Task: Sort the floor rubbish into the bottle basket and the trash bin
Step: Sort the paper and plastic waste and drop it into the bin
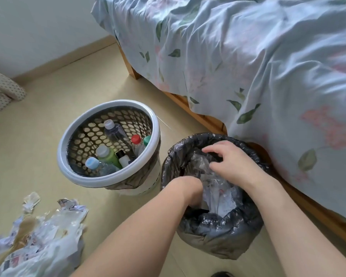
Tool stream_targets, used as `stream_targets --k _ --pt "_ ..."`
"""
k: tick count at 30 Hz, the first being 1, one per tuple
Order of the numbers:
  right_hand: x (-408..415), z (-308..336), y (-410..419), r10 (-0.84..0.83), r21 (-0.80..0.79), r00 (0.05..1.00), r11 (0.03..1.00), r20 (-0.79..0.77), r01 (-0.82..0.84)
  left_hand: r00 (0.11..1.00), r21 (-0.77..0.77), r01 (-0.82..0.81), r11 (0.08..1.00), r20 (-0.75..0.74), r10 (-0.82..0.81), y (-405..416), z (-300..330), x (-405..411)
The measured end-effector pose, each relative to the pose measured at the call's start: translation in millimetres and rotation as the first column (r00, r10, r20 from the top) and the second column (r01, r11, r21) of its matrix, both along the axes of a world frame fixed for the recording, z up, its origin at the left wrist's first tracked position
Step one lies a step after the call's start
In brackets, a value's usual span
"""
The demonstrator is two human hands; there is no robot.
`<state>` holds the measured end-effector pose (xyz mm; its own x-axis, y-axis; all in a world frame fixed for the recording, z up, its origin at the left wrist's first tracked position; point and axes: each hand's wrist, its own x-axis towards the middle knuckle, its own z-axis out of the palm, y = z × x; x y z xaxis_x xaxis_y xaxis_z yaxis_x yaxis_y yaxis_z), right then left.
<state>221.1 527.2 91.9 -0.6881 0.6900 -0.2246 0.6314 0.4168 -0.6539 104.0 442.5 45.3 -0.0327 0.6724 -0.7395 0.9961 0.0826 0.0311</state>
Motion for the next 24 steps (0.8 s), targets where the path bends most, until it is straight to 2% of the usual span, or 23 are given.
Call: stream_targets --k 1,3,7,10,14,17,20,22,24 --pt "-2 -2 1 -0.007 0.014 0.999 1.0 -0.047 0.007 1.0 0.026 0.006 1.0 -0.002 -0.006 -2 4 -1" --pt "-6 -13 -1 -0.006 0.011 1.0 1.0 0.003 0.006 1.0 0.072 0.015 0.997 -0.008 -0.015 -9 16 -3" --pt "-10 -41 -13 0.058 -0.077 0.944 0.996 0.326 -0.035 1.0 0.187 -0.002 0.982 -0.029 0.007 -29 49 -12" --pt "-13 -52 -23 0.086 -0.097 0.88 0.994 0.467 -0.046 1.0 0.296 0.019 0.955 0.008 -0.022 -47 64 -26" --pt "-20 -28 -20 -0.038 0.009 0.869 0.999 0.493 0.038 0.997 0.498 -0.034 0.866 0.079 -0.006 -75 71 -42" --pt "-33 19 -18 -0.113 0.133 0.892 0.989 0.437 0.06 0.979 0.621 -0.193 0.76 0.178 0.104 -104 75 -51" --pt "-57 71 -40 0.063 0.09 0.896 0.989 0.439 -0.114 0.954 0.649 -0.297 0.7 0.237 0.185 -139 72 -62" --pt "-75 95 -68 0.238 0.034 0.862 0.959 0.448 -0.282 0.943 0.654 -0.331 0.68 0.25 0.22 -162 65 -73" --pt "-93 102 -101 0.359 -0.022 0.839 0.923 0.408 -0.384 0.923 0.645 -0.384 0.66 0.261 0.282 -190 57 -84"
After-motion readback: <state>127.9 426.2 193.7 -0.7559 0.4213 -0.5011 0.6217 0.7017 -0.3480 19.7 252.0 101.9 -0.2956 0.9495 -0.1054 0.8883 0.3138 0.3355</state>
